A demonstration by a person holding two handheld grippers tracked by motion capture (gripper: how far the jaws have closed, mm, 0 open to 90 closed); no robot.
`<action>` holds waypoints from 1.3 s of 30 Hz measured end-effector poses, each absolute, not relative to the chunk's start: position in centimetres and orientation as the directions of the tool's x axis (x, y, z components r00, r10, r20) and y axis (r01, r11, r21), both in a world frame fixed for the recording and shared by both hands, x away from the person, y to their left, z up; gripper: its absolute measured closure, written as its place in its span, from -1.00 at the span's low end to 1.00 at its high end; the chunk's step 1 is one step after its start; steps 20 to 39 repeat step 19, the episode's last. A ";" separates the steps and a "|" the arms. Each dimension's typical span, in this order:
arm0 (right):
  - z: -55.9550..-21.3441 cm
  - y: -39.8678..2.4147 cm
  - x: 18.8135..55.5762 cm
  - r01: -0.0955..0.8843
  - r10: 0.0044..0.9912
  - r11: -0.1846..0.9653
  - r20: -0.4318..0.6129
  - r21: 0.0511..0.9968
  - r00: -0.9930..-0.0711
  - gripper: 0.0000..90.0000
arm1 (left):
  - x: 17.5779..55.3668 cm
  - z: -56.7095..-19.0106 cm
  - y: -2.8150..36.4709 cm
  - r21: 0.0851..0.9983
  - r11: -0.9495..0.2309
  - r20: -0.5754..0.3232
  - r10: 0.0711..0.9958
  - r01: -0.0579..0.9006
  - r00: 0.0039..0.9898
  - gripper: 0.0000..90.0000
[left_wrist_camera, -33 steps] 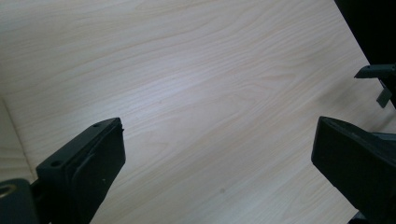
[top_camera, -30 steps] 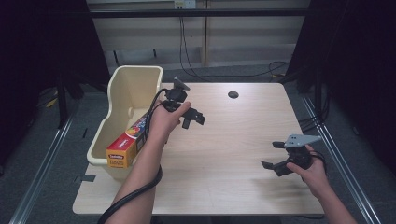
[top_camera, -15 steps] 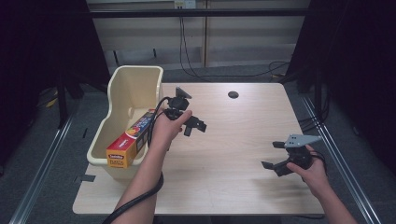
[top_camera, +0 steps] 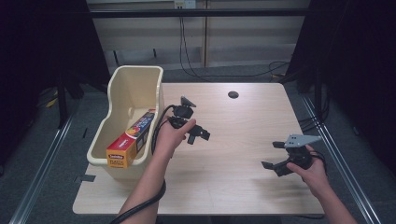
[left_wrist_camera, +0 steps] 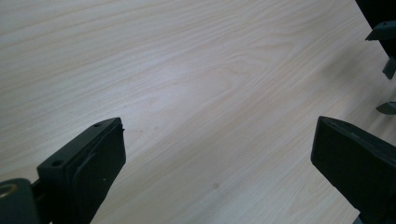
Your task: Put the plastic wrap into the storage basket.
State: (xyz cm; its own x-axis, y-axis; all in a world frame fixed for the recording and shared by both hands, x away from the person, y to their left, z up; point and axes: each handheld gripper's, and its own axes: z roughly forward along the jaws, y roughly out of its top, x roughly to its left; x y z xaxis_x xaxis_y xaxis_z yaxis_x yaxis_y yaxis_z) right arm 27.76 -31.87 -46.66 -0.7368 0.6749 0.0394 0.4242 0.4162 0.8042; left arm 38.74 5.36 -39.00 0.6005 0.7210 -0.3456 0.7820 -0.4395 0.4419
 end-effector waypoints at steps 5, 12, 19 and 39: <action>-46.7 -31.8 27.8 0.427 0.680 0.414 0.039 0.804 -0.733 -0.89 | 38.5 -39.9 5.3 0.439 -0.444 -0.349 0.716 0.781 0.604 -0.93; -46.8 -31.8 27.8 0.425 0.675 0.423 0.035 0.800 -0.737 -0.89 | 38.0 -41.1 5.3 0.433 -0.457 -0.368 0.697 0.777 0.615 -0.93; -47.1 -31.6 27.7 0.434 0.684 0.426 0.032 0.794 -0.729 -0.91 | 37.5 -41.7 4.9 0.450 -0.483 -0.361 0.670 0.751 0.648 -0.93; -47.1 -31.6 27.7 0.434 0.684 0.426 0.032 0.794 -0.729 -0.91 | 37.5 -41.7 4.9 0.450 -0.483 -0.361 0.670 0.751 0.648 -0.93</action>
